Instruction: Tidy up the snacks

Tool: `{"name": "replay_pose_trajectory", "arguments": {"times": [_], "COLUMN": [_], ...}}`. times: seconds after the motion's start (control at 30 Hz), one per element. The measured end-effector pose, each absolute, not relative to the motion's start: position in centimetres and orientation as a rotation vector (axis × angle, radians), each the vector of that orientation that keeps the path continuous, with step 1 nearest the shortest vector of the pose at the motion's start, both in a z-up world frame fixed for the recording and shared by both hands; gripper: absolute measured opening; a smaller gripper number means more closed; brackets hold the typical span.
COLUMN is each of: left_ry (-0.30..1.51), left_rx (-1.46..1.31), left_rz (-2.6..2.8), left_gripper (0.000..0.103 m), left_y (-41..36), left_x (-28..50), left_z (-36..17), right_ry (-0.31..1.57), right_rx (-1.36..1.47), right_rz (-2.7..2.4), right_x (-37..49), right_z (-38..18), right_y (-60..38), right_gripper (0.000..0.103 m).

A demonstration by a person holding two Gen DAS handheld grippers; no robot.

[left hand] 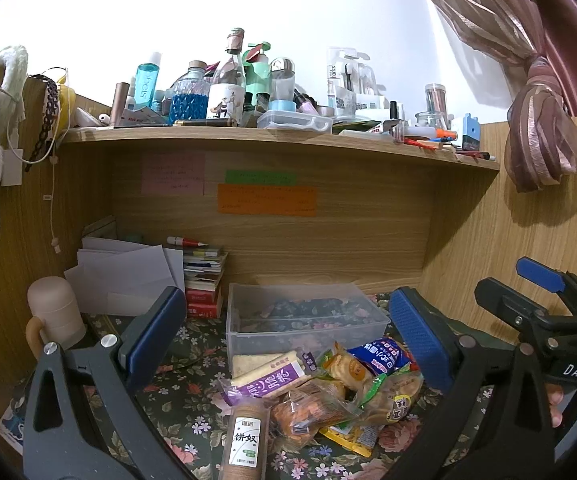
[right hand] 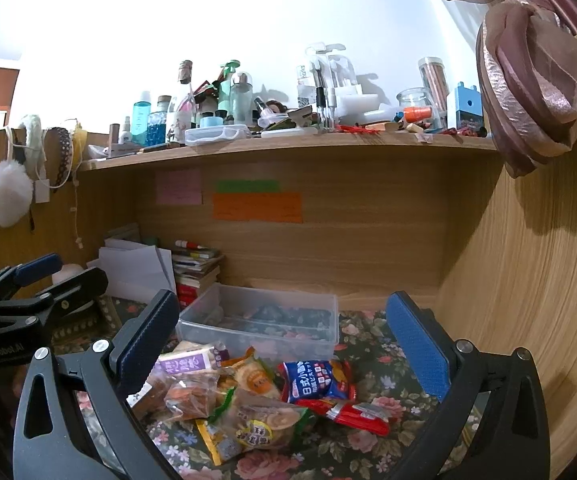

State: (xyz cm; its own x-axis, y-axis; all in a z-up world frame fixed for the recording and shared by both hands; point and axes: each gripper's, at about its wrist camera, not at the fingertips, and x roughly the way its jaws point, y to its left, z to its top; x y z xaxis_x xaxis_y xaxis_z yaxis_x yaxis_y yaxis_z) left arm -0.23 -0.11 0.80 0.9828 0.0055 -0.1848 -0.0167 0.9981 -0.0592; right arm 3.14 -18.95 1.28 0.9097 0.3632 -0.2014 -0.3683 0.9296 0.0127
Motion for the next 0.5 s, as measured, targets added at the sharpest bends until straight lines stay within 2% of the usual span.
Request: {"name": "replay_pose_trajectory", "arguments": {"times": [0.5], "left_ry": [0.183], "left_rx": [-0.059], "left_rz": [0.012], "left_gripper": [0.103], "left_y": [-0.23], "left_x": [-0.26], "left_z": [0.79], "right_ry": [0.203], "right_rx": [-0.015], "right_rz": [0.387], "right_x": [3.2], "right_z": [1.4], "right_y": [-18.78], "right_gripper": [0.103]}}
